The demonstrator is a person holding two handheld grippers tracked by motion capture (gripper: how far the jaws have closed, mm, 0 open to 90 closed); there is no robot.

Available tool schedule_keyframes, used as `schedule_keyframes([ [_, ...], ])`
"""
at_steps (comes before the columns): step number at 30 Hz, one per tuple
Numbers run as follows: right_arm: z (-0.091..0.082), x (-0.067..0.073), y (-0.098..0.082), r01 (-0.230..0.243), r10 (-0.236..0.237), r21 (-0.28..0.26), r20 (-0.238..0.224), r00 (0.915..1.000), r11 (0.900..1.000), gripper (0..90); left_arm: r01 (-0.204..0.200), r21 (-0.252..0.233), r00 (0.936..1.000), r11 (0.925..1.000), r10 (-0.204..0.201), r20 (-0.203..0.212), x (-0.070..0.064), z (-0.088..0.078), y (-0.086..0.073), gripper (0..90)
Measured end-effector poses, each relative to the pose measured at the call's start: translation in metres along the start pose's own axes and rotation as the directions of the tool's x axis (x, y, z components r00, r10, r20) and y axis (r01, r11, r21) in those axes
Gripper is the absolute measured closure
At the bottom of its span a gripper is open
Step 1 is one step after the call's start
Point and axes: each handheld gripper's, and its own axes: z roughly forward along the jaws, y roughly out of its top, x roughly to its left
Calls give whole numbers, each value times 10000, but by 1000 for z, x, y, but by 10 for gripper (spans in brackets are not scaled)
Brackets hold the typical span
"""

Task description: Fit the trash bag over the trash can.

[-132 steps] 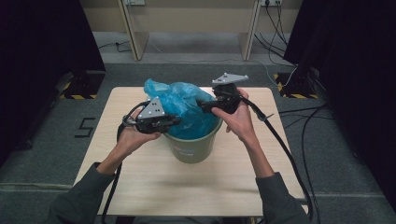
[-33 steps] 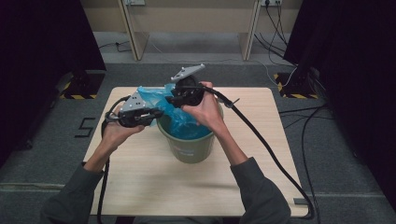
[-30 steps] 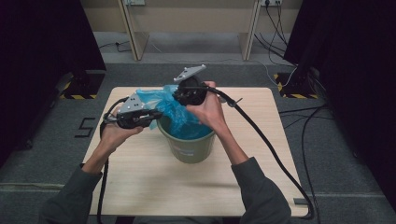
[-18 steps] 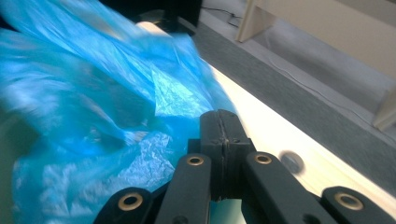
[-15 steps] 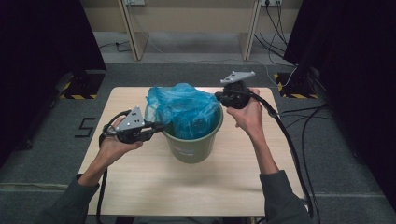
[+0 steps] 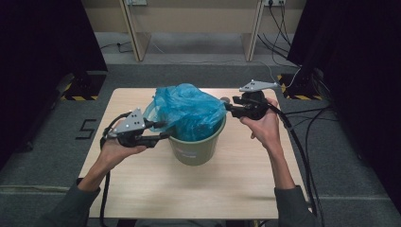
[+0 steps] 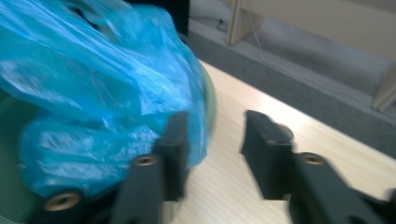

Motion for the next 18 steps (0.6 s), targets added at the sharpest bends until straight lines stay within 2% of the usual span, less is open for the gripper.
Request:
schedule_keyframes([
  [1, 0, 2, 3, -32, 32, -60, -48, 10000, 10000, 509, 177, -20, 9998, 9998, -177, -54, 2, 1, 4, 523],
  [3, -1, 8, 10, 195, -197, -149, -130, 9997, 9997, 491, 435, 79, 9990, 9990, -435, -84, 7, 4, 12, 446],
  [5, -1, 13, 16, 266, -271, -238, -229, 9994, 9994, 447, 587, 146, 9976, 9982, -581, -379, 12, 10, 17, 385],
  [8, 0, 19, 25, 292, -308, -387, -421, 9986, 9988, 416, 620, 434, 9970, 9971, -599, -489, 16, 24, 19, 391],
  [10, 1, 23, 29, 394, -412, -399, -467, 9981, 9984, 391, 493, 612, 9983, 9969, -474, -325, 18, 33, 18, 476],
  [13, 4, 29, 36, 402, -428, -459, -576, 9974, 9981, 367, -11, 684, 10000, 9977, 16, -84, 15, 42, 18, 704],
  [18, 18, 39, 52, 808, -831, -399, -584, 9948, 9959, 340, -530, 727, 9986, 9959, 533, -24, 7, 48, 20, 810],
])
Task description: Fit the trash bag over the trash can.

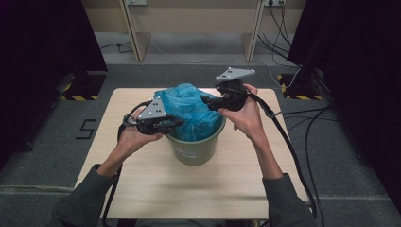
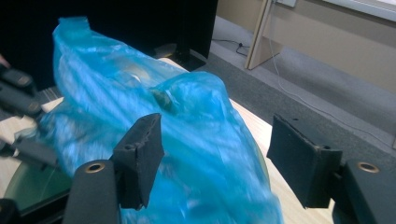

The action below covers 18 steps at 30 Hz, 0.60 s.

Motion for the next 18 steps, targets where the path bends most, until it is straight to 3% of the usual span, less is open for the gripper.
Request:
schedule_keyframes([
  [3, 15, 3, 6, 209, -201, 302, -262, 9995, 9993, 356, -146, -27, 9999, 9999, 146, 69, -2, -1, 0, 830],
  [4, 19, 3, 7, 303, -289, 392, -351, 9990, 9988, 409, -150, -83, 9998, 9999, 151, 88, -2, -2, 0, 833],
  [7, 31, 1, 9, 1072, -1023, 838, -617, 9928, 9907, 712, -236, -212, 9995, 9995, 240, 182, -3, -7, -2, 844],
  [9, 35, -5, 8, 1326, -1300, 1129, -306, 9910, 9847, 820, -214, -404, 9992, 9990, 227, 324, -4, -12, -4, 850],
  [13, 30, -25, 4, 644, -661, 1310, 92, 9978, 9893, 900, -372, -440, 9984, 9983, 390, 406, -9, -25, -12, 859],
  [16, 20, -35, -4, 435, -533, 1630, 563, 9970, 9857, 900, -461, -412, 9979, 9981, 479, 444, -11, -32, -17, 865],
  [18, 15, -39, -9, 437, -530, 1526, 572, 9970, 9873, 900, -536, -408, 9973, 9977, 555, 476, -13, -33, -18, 865],
])
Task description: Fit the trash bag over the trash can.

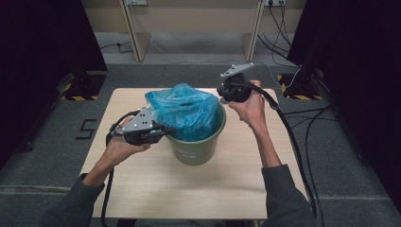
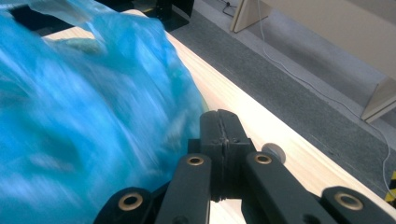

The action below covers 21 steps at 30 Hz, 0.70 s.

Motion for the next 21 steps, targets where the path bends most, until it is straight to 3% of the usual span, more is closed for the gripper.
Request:
schedule_keyframes([
  [2, -10, 2, -1, -209, 181, -742, -386, 9991, 9970, 789, -13, -36, 10000, 10000, 13, 9, -1, 2, 1, 862],
  [6, -26, 17, 12, -321, 197, -1475, -847, 9962, 9885, 586, -7, 37, 10000, 10000, 7, -28, 0, 7, 5, 858],
  [11, -28, 38, 30, -69, -134, -1748, -1150, 9933, 9846, 389, -23, 81, 10000, 10000, 23, 7, 0, 11, 5, 857],
  [14, -24, 44, 36, -17, -235, -1845, -1344, 9906, 9828, 354, -4, 93, 10000, 10000, 4, 10, 0, 11, 5, 856],
  [18, -11, 55, 41, 282, -611, -1713, -1899, 9799, 9848, 330, 37, 52, 10000, 10000, -37, -19, 1, 11, 4, 855],
  [20, -1, 62, 40, 479, -754, -1403, -1978, 9773, 9889, 346, 56, 38, 10000, 10000, -56, -31, 2, 11, 4, 855],
  [21, 5, 63, 39, 623, -871, -1269, -2011, 9757, 9900, 403, 66, 20, 10000, 10000, -66, -51, 2, 11, 4, 855],
])
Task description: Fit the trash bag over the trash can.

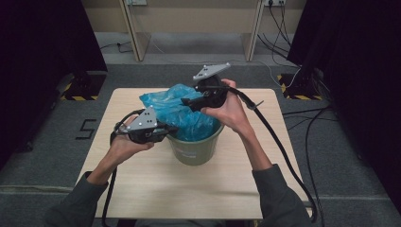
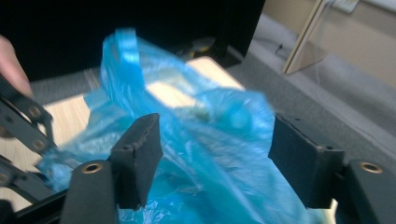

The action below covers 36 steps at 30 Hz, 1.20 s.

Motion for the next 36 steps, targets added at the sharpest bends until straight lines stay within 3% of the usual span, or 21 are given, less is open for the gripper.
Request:
schedule_keyframes([
  [3, 11, -2, -6, 289, -283, 498, -111, 9995, 9983, 716, -13, -2, 10000, 10000, 13, 20, -1, 0, -2, 856],
  [6, 7, -15, -11, -103, 94, 431, 208, 9997, 9990, 885, 34, -34, 10000, 10000, -34, 33, -1, -2, -5, 861],
  [7, 4, -20, -13, -240, 225, 385, 380, 9990, 9990, 898, 89, -76, 10000, 9999, -89, 14, -2, -3, -7, 862],
  [9, -5, -34, -20, -685, 643, 401, 983, 9931, 9968, 900, 119, -134, 9999, 9998, -118, 17, -3, -6, -9, 866],
  [12, -20, -53, -37, -1286, 1164, 509, 1959, 9737, 9904, 900, 111, -278, 9999, 9996, -110, 56, -7, -6, -9, 872],
  [16, -35, -65, -69, -2042, 1922, 304, 2279, 9545, 9785, 900, -52, -258, 9997, 9997, 58, 244, -15, -3, -9, 877],
  [20, -47, -61, -96, -2448, 2310, 291, 2406, 9427, 9691, 890, -69, -338, 9987, 9994, 86, 505, -23, -2, -14, 879],
  [25, -50, -52, -121, -2592, 2433, 402, 2322, 9417, 9650, 858, -82, -378, 9967, 9993, 112, 800, -31, -5, -19, 881],
  [31, -46, -38, -133, -2535, 2373, 596, 1999, 9506, 9655, 778, 157, -402, 9953, 9991, -117, 964, -35, -13, -32, 882],
  [36, -47, -30, -133, -2429, 2279, 563, 1951, 9539, 9684, 614, 300, 7, 9959, 9996, -299, 856, -33, -9, -50, 882],
])
